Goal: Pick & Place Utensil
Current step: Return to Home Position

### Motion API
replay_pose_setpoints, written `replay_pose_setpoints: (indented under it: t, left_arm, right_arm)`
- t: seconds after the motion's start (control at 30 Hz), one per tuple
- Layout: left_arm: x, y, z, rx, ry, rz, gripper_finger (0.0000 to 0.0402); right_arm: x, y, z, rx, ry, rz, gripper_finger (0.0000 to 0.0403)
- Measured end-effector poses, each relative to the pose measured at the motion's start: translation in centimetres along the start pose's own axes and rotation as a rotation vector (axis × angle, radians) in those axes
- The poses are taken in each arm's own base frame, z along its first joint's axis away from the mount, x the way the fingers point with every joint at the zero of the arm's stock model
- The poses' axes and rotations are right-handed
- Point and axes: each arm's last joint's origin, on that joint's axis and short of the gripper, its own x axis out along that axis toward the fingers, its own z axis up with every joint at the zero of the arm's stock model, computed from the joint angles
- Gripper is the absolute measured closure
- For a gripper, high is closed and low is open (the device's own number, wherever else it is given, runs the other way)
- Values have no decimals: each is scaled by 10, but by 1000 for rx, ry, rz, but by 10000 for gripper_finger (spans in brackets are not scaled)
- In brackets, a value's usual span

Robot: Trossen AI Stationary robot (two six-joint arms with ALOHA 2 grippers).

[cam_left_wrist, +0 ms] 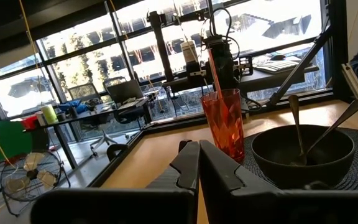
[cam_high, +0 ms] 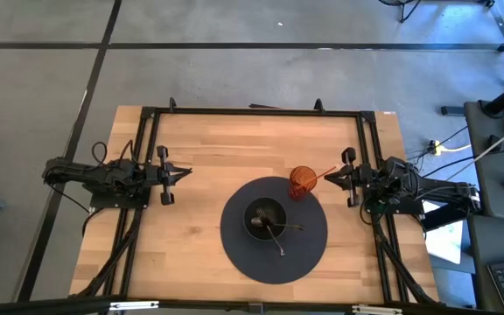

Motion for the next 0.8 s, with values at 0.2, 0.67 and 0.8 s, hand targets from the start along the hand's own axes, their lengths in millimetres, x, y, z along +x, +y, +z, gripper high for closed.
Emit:
replay_pose_setpoints:
  t: [0.2,0.67,0.8]
  left_arm:
    - [0,0,0,0,0,0,394]
    - [0,0,0,0,0,0,394]
    - [0,0,0,0,0,0,394]
  right_arm:
    - [0,0,0,0,0,0,382]
    - [0,0,0,0,0,0,382]
    - [0,0,0,0,0,0,382]
